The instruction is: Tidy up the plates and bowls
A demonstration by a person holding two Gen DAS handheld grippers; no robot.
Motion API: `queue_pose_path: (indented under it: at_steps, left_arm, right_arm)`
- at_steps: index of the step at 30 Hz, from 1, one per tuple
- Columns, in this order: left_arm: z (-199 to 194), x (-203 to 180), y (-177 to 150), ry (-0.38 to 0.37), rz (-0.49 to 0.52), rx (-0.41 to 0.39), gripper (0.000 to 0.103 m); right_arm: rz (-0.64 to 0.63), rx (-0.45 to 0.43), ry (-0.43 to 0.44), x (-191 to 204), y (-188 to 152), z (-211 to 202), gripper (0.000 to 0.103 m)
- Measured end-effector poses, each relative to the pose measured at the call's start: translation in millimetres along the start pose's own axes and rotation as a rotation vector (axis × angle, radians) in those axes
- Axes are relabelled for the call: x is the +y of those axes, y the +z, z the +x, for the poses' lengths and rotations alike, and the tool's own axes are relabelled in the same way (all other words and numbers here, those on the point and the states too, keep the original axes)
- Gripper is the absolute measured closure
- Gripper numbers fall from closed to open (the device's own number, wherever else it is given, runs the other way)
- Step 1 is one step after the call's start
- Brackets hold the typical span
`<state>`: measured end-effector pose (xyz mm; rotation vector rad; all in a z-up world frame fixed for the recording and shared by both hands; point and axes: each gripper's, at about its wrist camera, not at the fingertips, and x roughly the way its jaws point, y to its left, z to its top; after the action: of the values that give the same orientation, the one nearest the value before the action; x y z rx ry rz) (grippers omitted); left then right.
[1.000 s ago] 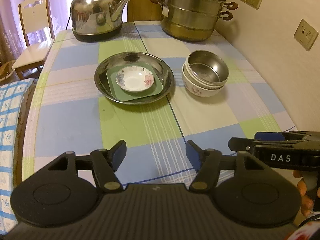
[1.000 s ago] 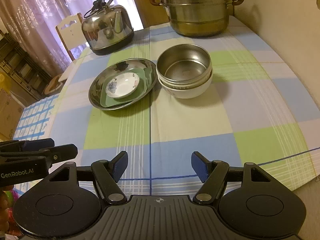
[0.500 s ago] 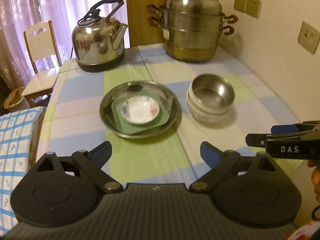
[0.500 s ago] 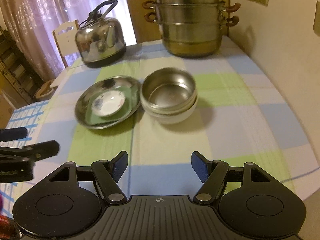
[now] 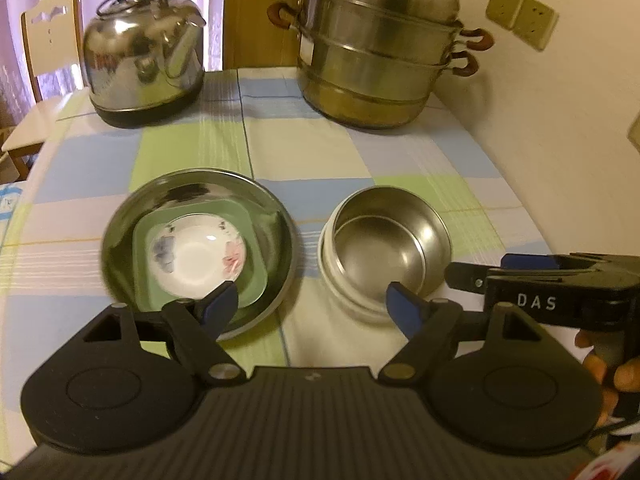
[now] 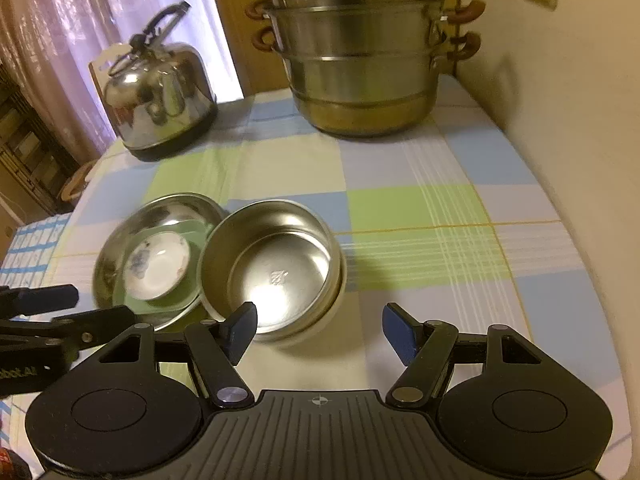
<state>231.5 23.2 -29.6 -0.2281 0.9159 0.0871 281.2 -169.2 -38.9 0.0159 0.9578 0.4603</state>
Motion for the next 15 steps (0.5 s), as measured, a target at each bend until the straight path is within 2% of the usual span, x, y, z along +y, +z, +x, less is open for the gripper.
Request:
queue_pose_path:
  at_steps: [5,8,10,15]
  left_arm:
    - [32.9,-4.6,10.0,-0.007,-0.043,0.053,0.037]
    - [49.5,-6.6,13.5,0.005,-0.061,0.088,0.047]
    - [58.3,-6.7,15.7,0.006,-0.078,0.105,0.052]
    - [73.8,-8.8,20.8,0.031,-0.094,0.134,0.061]
  right_arm:
    - [-0.028,0.049,-0.010,-11.6,15.6,29.6,0.033]
    - [-0.044,0.077,-0.009,-14.8,22.6,45.5,0.034]
    - [-0.050,0.101,-0.006,-15.9,25.2,55.1,0.044]
    - [-0.050,0.149,0.016,-17.9,29.6,70.0,0.055]
